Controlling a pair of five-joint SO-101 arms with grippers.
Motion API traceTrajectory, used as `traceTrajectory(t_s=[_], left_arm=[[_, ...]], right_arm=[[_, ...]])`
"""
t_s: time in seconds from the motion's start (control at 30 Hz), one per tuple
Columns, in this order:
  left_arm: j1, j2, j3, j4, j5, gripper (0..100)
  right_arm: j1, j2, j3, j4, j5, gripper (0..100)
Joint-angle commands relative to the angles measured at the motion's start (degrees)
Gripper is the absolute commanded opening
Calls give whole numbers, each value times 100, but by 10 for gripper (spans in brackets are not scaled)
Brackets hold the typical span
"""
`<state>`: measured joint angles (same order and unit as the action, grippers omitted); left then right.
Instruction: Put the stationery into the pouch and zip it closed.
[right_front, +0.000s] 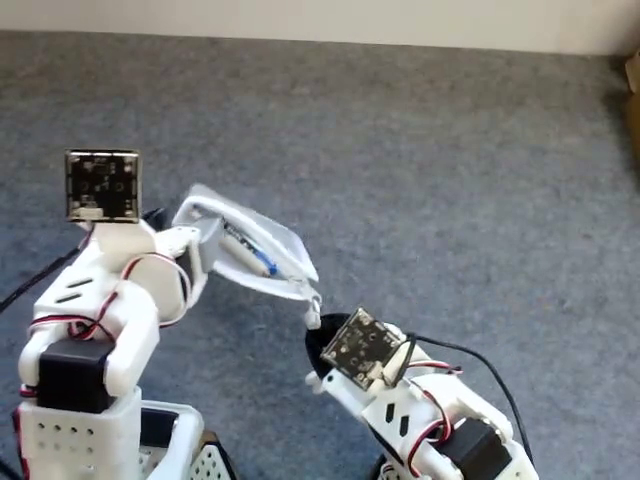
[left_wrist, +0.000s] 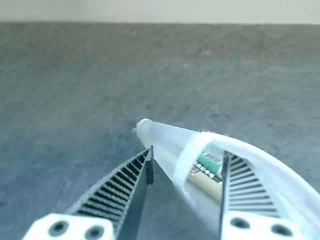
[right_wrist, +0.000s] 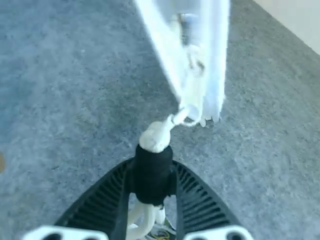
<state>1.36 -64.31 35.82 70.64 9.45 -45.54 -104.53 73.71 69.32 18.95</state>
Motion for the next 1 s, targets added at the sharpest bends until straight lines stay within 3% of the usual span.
traceTrajectory(t_s=[0.0,0.2,0.33,0.63,0.97], left_arm=[[760,-31,-136,-774,-44,222],[1675,-31,716,-2004,-404,222],[2369,-31,1112,-2295,-659,222],[3169,-40,1174,-2251,-659,261],[3108,-92,541,-1143,-809,260]], right_arm=[[-110,66,-356,40,132,5],[-110,66,-347,40,141,5],[-110,66,-347,40,141,5],[-110,66,-391,189,141,5],[-84,66,-391,145,97,5]])
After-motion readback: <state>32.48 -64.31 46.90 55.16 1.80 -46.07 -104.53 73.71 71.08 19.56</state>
